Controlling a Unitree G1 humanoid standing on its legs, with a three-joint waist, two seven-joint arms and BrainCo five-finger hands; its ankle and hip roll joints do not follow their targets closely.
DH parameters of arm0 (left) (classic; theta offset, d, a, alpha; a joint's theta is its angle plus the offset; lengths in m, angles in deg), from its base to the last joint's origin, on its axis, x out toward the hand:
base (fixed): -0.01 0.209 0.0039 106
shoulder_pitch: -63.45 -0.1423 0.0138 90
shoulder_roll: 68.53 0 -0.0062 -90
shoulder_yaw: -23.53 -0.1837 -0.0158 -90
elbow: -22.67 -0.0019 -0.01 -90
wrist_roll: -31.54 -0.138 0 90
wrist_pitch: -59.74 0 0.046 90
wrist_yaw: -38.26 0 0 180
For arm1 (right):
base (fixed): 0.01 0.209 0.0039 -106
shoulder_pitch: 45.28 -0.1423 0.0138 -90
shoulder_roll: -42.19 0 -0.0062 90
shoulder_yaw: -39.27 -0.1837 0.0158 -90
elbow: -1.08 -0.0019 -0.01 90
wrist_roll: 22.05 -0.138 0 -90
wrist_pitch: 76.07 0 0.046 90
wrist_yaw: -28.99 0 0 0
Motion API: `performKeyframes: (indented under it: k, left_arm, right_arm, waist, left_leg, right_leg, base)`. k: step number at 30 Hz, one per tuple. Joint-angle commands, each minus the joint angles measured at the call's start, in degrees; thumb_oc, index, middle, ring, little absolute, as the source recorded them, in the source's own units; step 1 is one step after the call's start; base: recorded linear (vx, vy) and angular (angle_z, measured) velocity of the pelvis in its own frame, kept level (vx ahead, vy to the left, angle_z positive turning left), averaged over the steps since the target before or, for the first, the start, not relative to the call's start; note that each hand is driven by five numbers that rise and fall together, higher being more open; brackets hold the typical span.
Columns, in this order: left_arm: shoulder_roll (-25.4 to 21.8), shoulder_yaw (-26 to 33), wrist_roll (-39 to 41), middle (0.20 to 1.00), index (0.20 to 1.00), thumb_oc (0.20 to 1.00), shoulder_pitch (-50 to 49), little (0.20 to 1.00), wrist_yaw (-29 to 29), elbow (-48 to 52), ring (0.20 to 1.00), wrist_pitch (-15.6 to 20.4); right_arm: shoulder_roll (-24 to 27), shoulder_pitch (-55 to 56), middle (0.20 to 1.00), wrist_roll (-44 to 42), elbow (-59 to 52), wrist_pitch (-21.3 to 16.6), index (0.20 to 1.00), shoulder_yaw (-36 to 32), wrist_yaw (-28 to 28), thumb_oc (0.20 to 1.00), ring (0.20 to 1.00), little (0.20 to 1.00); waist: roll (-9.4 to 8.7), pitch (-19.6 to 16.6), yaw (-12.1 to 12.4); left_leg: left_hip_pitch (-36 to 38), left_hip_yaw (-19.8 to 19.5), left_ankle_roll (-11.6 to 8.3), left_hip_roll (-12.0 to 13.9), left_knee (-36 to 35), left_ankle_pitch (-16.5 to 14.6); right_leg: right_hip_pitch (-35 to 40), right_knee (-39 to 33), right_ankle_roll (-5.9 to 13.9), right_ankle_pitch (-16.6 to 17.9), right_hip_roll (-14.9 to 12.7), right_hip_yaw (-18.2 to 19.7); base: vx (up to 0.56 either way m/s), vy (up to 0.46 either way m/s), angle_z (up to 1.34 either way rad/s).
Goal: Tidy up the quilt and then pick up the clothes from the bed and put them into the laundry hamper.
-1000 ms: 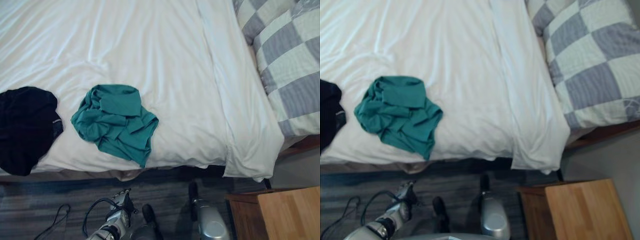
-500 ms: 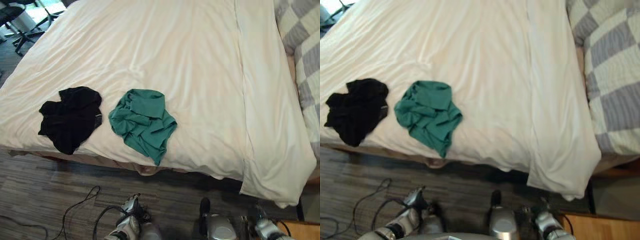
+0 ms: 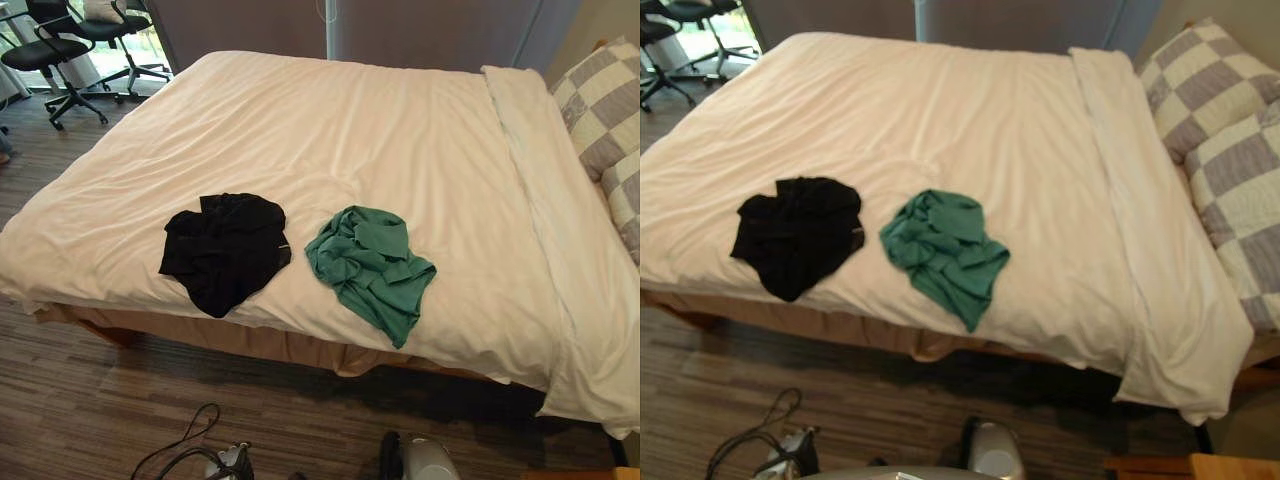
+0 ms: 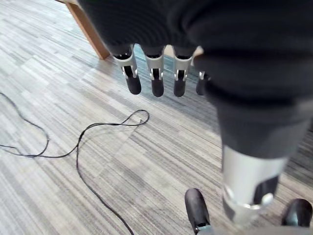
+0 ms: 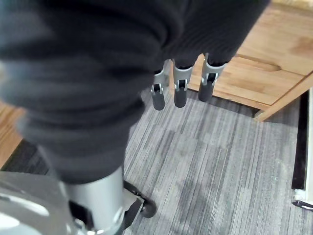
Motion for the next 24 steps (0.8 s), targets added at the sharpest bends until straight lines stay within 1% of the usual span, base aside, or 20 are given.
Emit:
performKeyframes:
  k: [1,3,4,5,7,9,10,11,12,13,14,15,16,17,19,20,21,22,23,24]
  left_arm:
    - [-0.79,2.89,2.67,1.0,1.0,1.0,2.6,1.0,-2.03,2.16,1.0,0.13]
    - [-0.61,4.38,5.72,1.0,1.0,1.0,2.74,1.0,-3.57,3.61,1.0,0.5]
    - [-0.77,4.35,6.95,1.0,1.0,1.0,3.02,1.0,-4.23,4.26,1.0,0.18]
    - [-0.79,4.34,6.99,1.0,1.0,1.0,3.07,1.0,-4.24,4.28,1.0,0.16]
    - [-0.2,3.56,7.38,1.0,1.0,1.0,4.01,1.0,-4.72,4.64,1.0,0.78]
    - [0.6,1.9,5.88,1.0,1.0,1.0,4.53,1.0,-4.87,4.71,1.0,1.02]
    - [1.09,0.73,4.98,1.0,1.0,1.0,5.09,1.0,-4.97,5.15,1.0,1.56]
    - [1.62,-0.42,5.47,1.0,1.0,1.0,6.14,1.0,-5.62,6.05,1.0,1.98]
    - [1.62,-0.42,5.47,1.0,1.0,1.0,6.14,1.0,-5.62,6.05,1.0,1.98]
    - [1.69,-1.45,5.42,1.0,1.0,1.0,6.67,1.0,-5.82,6.77,1.0,2.14]
    - [2.72,-3.25,4.74,1.0,1.0,1.0,7.88,1.0,-4.96,7.26,1.0,2.66]
    - [2.74,-3.29,4.74,1.0,1.0,1.0,7.89,1.0,-4.96,7.24,1.0,2.66]
    - [2.57,-5.0,3.29,1.0,1.0,1.0,8.53,1.0,-4.22,8.38,1.0,2.87]
    - [2.08,-4.7,3.52,1.0,1.0,1.0,8.79,1.0,-4.33,8.89,1.0,2.56]
    - [1.43,-3.74,4.55,1.0,1.0,1.0,8.96,1.0,-4.41,9.59,1.0,2.45]
    - [0.2,-1.55,6.41,1.0,1.0,1.0,8.17,1.0,-4.64,9.26,1.0,2.26]
    - [0.17,-1.53,6.41,1.0,1.0,1.0,8.18,1.0,-4.63,9.26,1.0,2.26]
    - [-0.59,0.14,6.84,1.0,1.0,1.0,7.09,1.0,-4.4,7.5,1.0,1.48]
    - [-0.59,0.15,6.84,1.0,1.0,1.0,7.1,1.0,-4.39,7.49,1.0,1.48]
    - [-1.6,1.88,6.2,1.0,1.0,1.0,5.29,1.0,-3.92,4.87,1.0,0.54]
  right_arm:
    - [4.44,-5.58,1.0,0.2,-1.57,-0.34,1.0,1.74,-1.09,1.0,1.0,1.0]
    - [5.1,-6.66,1.0,3.21,-0.15,0.54,1.0,4.39,-1.28,1.0,1.0,1.0]
    - [5.98,-7.38,1.0,4.72,0.81,1.02,1.0,5.1,-1.75,1.0,1.0,1.0]
    - [5.95,-7.47,1.0,4.75,0.87,1.01,1.0,5.06,-1.75,1.0,1.0,1.0]
    - [5.97,-9.08,1.0,7.71,1.48,1.45,1.0,6.41,-1.81,1.0,1.0,1.0]
    - [5.72,-9.99,1.0,6.99,0.38,1.34,1.0,6.05,-1.65,1.0,1.0,1.0]
    - [5.91,-10.67,1.0,6.8,-0.98,0.67,1.0,6.23,-1.41,1.0,1.0,1.0]
    - [6.31,-11.27,1.0,6.06,-3.63,-0.42,1.0,6.5,-1.93,1.0,1.0,1.0]
    - [6.31,-11.26,1.0,6.06,-3.64,-0.42,1.0,6.5,-1.93,1.0,1.0,1.0]
    - [6.61,-10.69,1.0,6.41,-5.11,-0.93,1.0,6.59,-1.92,1.0,1.0,1.0]
    - [6.07,-10.04,1.0,6.16,-6.66,-1.19,1.0,5.81,-1.6,1.0,1.0,1.0]
    - [6.09,-9.98,1.0,6.18,-6.72,-1.15,1.0,5.77,-1.59,1.0,1.0,1.0]
    - [4.43,-9.38,1.0,6.31,-7.43,-0.61,1.0,5.21,-1.85,1.0,1.0,1.0]
    - [3.55,-9.4,1.0,5.77,-7.7,-0.32,1.0,5.46,-1.76,1.0,1.0,1.0]
    - [2.97,-9.6,1.0,5.26,-8.62,-0.37,1.0,5.94,-1.61,1.0,1.0,1.0]
    - [1.77,-9.91,1.0,4.8,-10.07,-0.85,1.0,7.13,-1.1,1.0,1.0,1.0]
    - [1.74,-9.93,1.0,4.8,-10.07,-0.84,1.0,7.14,-1.1,1.0,1.0,1.0]
    - [1.51,-9.4,1.0,4.86,-11.89,-1.28,1.0,7.94,-0.45,1.0,1.0,1.0]
    - [1.51,-9.41,1.0,4.86,-11.9,-1.27,1.0,7.95,-0.44,1.0,1.0,1.0]
    - [2.4,-8.12,1.0,3.28,-12.05,-1.78,1.0,7.51,-0.62,1.0,1.0,1.0]
  waist:
    - [0.99,5.69,-1.35]
    - [1.12,7.6,1.58]
    - [0.8,8.53,2.8]
    - [0.97,8.52,2.71]
    - [2.07,7.92,2.63]
    - [2.82,6.42,2.08]
    - [3.5,5.24,1.99]
    - [3.89,4.36,2.22]
    - [3.89,4.37,2.24]
    - [3.85,4.12,2.66]
    - [3.94,2.68,1.73]
    - [3.87,2.62,1.72]
    - [2.41,1.52,1.17]
    - [1.45,1.6,1.2]
    - [0.86,1.65,1.51]
    - [0.68,2.23,2.22]
    - [0.64,2.12,2.23]
    - [0.64,2.87,1.82]
    - [0.65,2.79,1.86]
    - [0.66,2.85,1.57]
  left_leg:
    - [-2.65,-3.39,-5.91,2.44,23.28,-10.99]
    - [-9.03,-4.1,-11.06,6.99,39.15,-5.3]
    - [-12.27,-7.02,-12.31,8.01,44.18,-4.55]
    - [-12.62,-7.27,-12.41,8.28,44.61,-4.67]
    - [-11.17,-9.23,-10.7,11.32,36.26,-5.75]
    - [-6.91,-8.21,-9.12,12.75,21.43,-5.91]
    - [-4.86,-9.17,-9.61,14.1,11.05,-2.35]
    - [-5.02,-12.87,-10.43,16.94,3.58,2.85]
    - [-4.98,-12.84,-10.43,16.93,3.53,2.88]
    - [-4.92,-16.91,-11.35,17.44,2.61,3.82]
    - [-5.03,-17.59,-11.59,16.16,2.6,1.58]
    - [-5.1,-17.62,-11.55,16.03,2.65,1.53]
    - [-3.19,-16.74,-10.62,12.14,0.71,-0.62]
    - [-2.57,-16.32,-9.56,10.5,0.4,-1.51]
    - [-1.96,-15.04,-8.7,9.46,0.16,-1.95]
    - [-1.32,-13.44,-7.27,8.19,0.15,-2.56]
    - [-1.47,-13.41,-7.25,8.16,0.1,-2.43]
    - [-1.52,-13.72,-6.07,6.71,0.02,-2.15]
    - [-1.64,-13.66,-6.08,6.74,0.02,-2.08]
    - [-2.08,-15.06,-4.83,4.4,0.02,-2.38]
  right_leg:
    - [9.94,-17.92,-1.43,1.97,2.0,1.87]
    - [13.61,-20.25,-3.51,0.66,1.93,1.01]
    - [14.13,-20.32,-4.16,0.73,2.04,1.69]
    - [14.06,-20.31,-4.24,0.68,2.25,1.55]
    - [13.85,-20.37,-1.69,1.24,0.4,1.38]
    - [13.81,-21.08,0.93,2.21,-2.16,3.29]
    - [13.72,-21.99,2.68,3.08,-4.14,4.64]
    - [13.03,-22.76,3.4,4.25,-6.19,7.2]
    - [13.03,-22.76,3.4,4.25,-6.2,7.22]
    - [12.84,-22.47,4.1,4.78,-6.87,9.07]
    - [13.52,-22.19,5.29,5.73,-8.81,8.84]
    - [13.54,-22.26,5.36,5.76,-8.94,8.8]
    - [13.45,-22.19,6.93,9.17,-11.98,9.36]
    - [12.33,-21.72,7.05,11.28,-12.88,10.12]
    - [11.09,-21.74,6.65,11.83,-13.11,10.15]
    - [9.62,-18.88,5.01,10.17,-11.18,8.62]
    - [9.43,-18.9,4.97,10.27,-11.18,8.68]
    - [8.97,-14.63,4.14,6.84,-4.36,11.77]
    - [8.78,-14.59,4.09,6.9,-4.32,11.84]
    - [10.93,-14.1,2.18,2.78,2.72,15.59]
  base:
    - [0.29,0.204,0.16]
    - [0.06,0.064,-0.09]
    - [-0.02,0.037,-0.37]
    - [-0.01,0.118,-0.35]
    - [0.04,0.413,-0.48]
    - [0.11,0.646,-0.41]
    - [0.08,0.864,-0.32]
    - [0.05,0.698,-0.23]
    - [0.03,0.602,-0.18]
    - [0.11,0.579,-0.36]
    - [0.11,0.582,-0.46]
    - [0.14,0.773,-0.43]
    - [0.06,0.501,0.0]
    - [0.05,0.638,-0.05]
    - [-0.04,0.298,-0.26]
    - [-0.05,0.203,-0.27]
    - [-0.05,0.43,-0.52]
    - [-0.02,0.226,-0.4]
    - [0.01,0.41,-0.39]
    - [0.01,0.18,-0.04]
